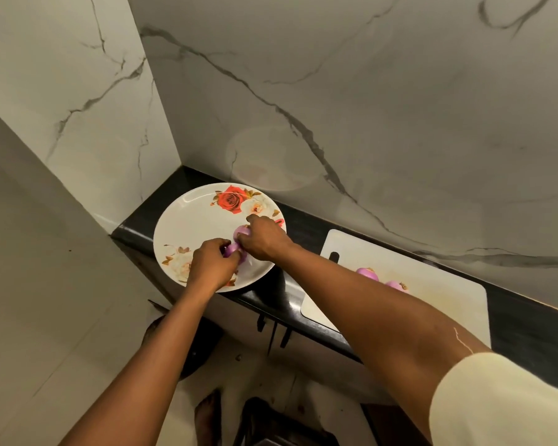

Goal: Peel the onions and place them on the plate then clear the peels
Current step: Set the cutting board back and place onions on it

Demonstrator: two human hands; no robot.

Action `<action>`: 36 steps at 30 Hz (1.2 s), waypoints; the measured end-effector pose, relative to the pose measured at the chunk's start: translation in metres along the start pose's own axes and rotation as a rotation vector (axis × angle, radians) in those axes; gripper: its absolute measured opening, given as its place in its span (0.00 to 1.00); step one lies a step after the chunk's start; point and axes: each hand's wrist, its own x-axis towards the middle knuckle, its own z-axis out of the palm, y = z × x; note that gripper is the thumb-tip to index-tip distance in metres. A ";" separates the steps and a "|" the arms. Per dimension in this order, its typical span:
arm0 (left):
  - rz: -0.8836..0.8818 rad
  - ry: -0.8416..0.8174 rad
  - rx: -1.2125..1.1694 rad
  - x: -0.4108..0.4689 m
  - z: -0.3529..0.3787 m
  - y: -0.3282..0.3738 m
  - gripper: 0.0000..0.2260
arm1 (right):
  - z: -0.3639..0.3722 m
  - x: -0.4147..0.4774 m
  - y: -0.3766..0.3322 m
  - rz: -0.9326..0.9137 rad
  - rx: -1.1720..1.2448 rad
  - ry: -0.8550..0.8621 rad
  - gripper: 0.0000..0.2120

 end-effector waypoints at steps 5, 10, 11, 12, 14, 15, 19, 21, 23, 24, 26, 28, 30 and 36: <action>0.019 0.026 -0.044 -0.007 0.002 -0.002 0.17 | 0.009 -0.001 0.008 0.036 0.040 0.005 0.27; 0.033 0.114 -0.095 -0.016 -0.002 0.006 0.22 | 0.009 -0.016 0.024 0.053 0.239 0.104 0.31; 0.046 0.123 -0.108 -0.018 -0.003 0.010 0.23 | 0.004 -0.024 0.029 0.036 0.290 0.149 0.31; 0.067 0.131 -0.119 -0.020 -0.004 0.013 0.24 | -0.002 -0.033 0.032 0.014 0.340 0.188 0.30; 0.127 0.142 -0.133 -0.024 -0.001 0.027 0.23 | -0.018 -0.057 0.043 -0.031 0.407 0.260 0.28; 0.165 0.146 -0.139 -0.026 0.000 0.034 0.22 | -0.026 -0.068 0.049 -0.049 0.411 0.305 0.26; 0.296 0.088 -0.160 -0.042 0.022 0.079 0.19 | -0.060 -0.120 0.092 -0.047 0.396 0.468 0.27; 0.359 0.011 -0.188 -0.055 0.038 0.100 0.17 | -0.077 -0.145 0.120 -0.023 0.392 0.523 0.26; 0.427 -0.087 -0.181 -0.066 0.060 0.118 0.18 | -0.093 -0.170 0.147 0.019 0.389 0.570 0.22; 0.454 -0.126 -0.170 -0.070 0.072 0.125 0.18 | -0.100 -0.182 0.161 0.044 0.388 0.588 0.20; 0.520 -0.184 -0.147 -0.081 0.097 0.139 0.18 | -0.111 -0.206 0.188 0.101 0.393 0.618 0.20; 0.598 -0.222 -0.104 -0.093 0.123 0.152 0.18 | -0.118 -0.227 0.214 0.153 0.390 0.655 0.20; 0.661 -0.270 -0.062 -0.105 0.144 0.162 0.18 | -0.117 -0.244 0.236 0.200 0.349 0.671 0.20; 0.862 -0.359 0.170 -0.132 0.214 0.175 0.15 | -0.096 -0.283 0.292 0.307 0.270 0.652 0.20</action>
